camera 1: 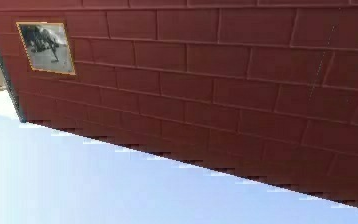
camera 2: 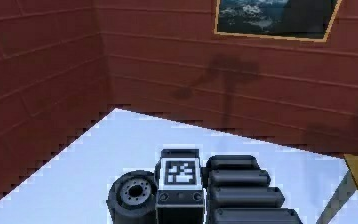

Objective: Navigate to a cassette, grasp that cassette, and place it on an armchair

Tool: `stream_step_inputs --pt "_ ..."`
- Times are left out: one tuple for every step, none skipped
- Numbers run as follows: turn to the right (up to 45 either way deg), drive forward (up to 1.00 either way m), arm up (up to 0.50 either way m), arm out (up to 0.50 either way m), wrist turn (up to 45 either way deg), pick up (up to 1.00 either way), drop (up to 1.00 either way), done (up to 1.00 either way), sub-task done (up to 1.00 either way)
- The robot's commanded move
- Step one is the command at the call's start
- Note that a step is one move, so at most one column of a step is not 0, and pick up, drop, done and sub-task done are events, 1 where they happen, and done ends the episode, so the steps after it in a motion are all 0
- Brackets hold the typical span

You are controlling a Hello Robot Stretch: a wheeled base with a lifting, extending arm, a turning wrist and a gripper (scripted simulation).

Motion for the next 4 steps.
stream_step_inputs --pt "0.0 0.6 0.0 0.0 0.0 0.0 0.0 0.0 0.0" --pt "-45.0 0.0 0.0 0.0 0.0 0.0 0.0 0.0 0.0" --pt "-27.0 0.0 0.0 0.0 0.0 0.0 0.0 0.0 0.0" --pt "0.0 0.75 0.0 0.0 0.0 0.0 0.0 0.0 0.0"
